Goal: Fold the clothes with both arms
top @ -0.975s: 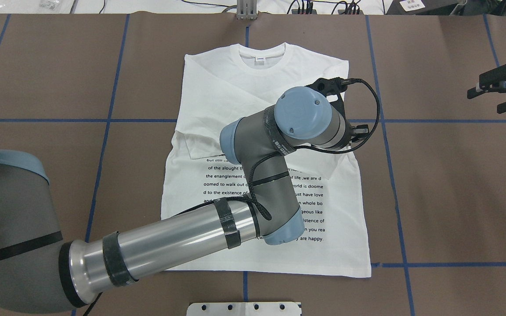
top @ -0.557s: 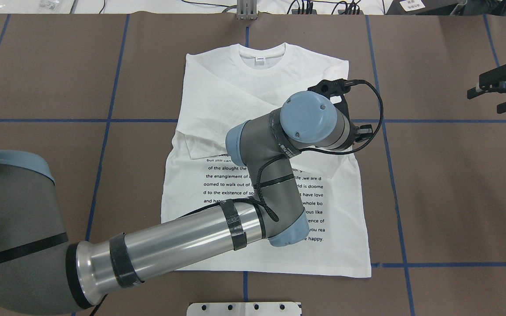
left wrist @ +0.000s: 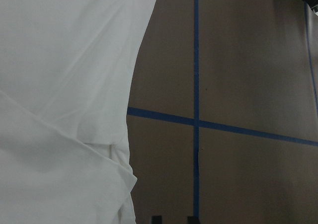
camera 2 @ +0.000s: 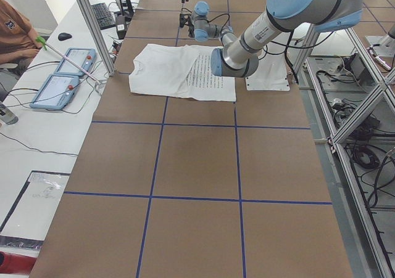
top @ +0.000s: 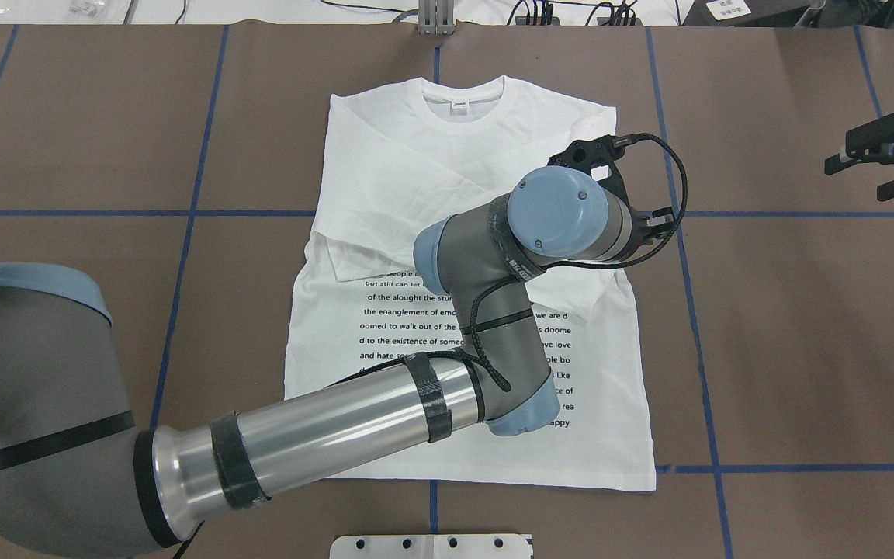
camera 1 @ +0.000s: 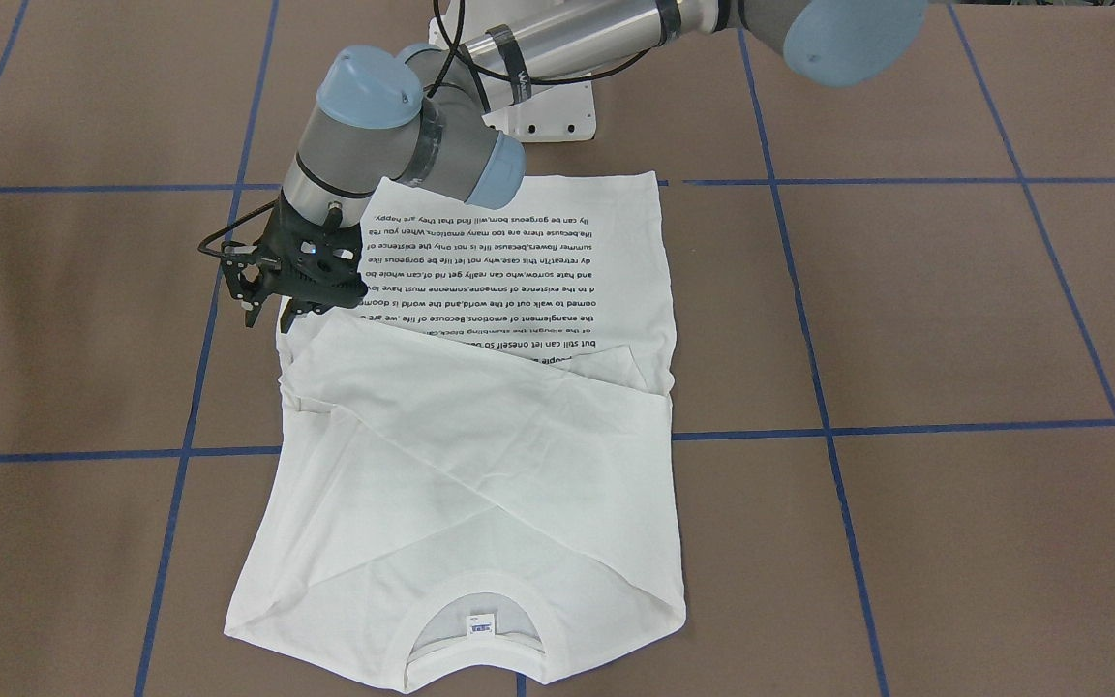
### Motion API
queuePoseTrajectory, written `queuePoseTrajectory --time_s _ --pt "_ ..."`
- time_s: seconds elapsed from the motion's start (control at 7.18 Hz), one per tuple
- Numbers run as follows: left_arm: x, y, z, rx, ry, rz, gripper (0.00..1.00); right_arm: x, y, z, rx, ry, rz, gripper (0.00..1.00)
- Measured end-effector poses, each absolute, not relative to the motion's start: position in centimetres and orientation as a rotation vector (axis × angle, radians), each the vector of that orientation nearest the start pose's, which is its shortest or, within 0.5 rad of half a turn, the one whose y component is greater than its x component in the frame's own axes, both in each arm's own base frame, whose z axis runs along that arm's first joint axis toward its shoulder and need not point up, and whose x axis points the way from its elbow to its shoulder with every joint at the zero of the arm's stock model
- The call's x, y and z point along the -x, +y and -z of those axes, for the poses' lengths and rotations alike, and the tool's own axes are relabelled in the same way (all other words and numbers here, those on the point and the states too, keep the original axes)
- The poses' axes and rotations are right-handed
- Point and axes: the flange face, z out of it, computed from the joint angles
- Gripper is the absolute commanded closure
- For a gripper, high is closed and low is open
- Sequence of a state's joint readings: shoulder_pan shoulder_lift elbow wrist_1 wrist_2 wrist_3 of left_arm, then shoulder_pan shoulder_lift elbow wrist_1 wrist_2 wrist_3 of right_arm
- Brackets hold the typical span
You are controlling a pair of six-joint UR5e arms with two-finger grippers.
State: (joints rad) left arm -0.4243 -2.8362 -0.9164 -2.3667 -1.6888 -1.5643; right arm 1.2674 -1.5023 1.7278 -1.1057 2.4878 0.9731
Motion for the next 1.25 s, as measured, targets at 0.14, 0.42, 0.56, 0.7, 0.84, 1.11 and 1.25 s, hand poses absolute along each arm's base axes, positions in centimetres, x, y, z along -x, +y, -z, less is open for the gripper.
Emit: queuePoseTrajectory --time_s 0.14,0.42,0.56,0.7,0.84,1.11,1.25 --pt "-70.2 -45.6 2.7 -0.192 1.402 0.274 0.19 10.9 -51.8 -47.8 0.017 -1.089 -0.297 0.0" --pt "-64.2 -45.8 1.3 -0.163 1.349 0.248 0.21 14.6 -50.2 -44.6 0.065 -1.093 -0.358 0.0" --pt "-60.2 -45.4 -1.3 -0.181 1.335 0.218 0.21 17.9 -48.5 -41.9 0.082 -1.088 -0.404 0.0" --pt "-55.7 -44.5 -4.0 -0.212 1.318 0.193 0.24 22.0 -46.0 -39.0 0.094 -1.082 -0.463 0.01" --pt "-51.3 -43.4 -6.4 -0.233 1.303 0.181 0.25 25.7 -42.9 -36.8 0.1 -1.077 -0.52 0.01" --pt "-43.1 -41.3 -11.4 -0.261 1.291 0.146 0.24 31.8 -35.5 -34.7 0.126 -1.06 -0.609 0.02" --pt "-40.6 -40.5 -12.7 -0.275 1.29 0.133 0.24 34.5 -31.9 -34.4 0.148 -1.044 -0.656 0.02"
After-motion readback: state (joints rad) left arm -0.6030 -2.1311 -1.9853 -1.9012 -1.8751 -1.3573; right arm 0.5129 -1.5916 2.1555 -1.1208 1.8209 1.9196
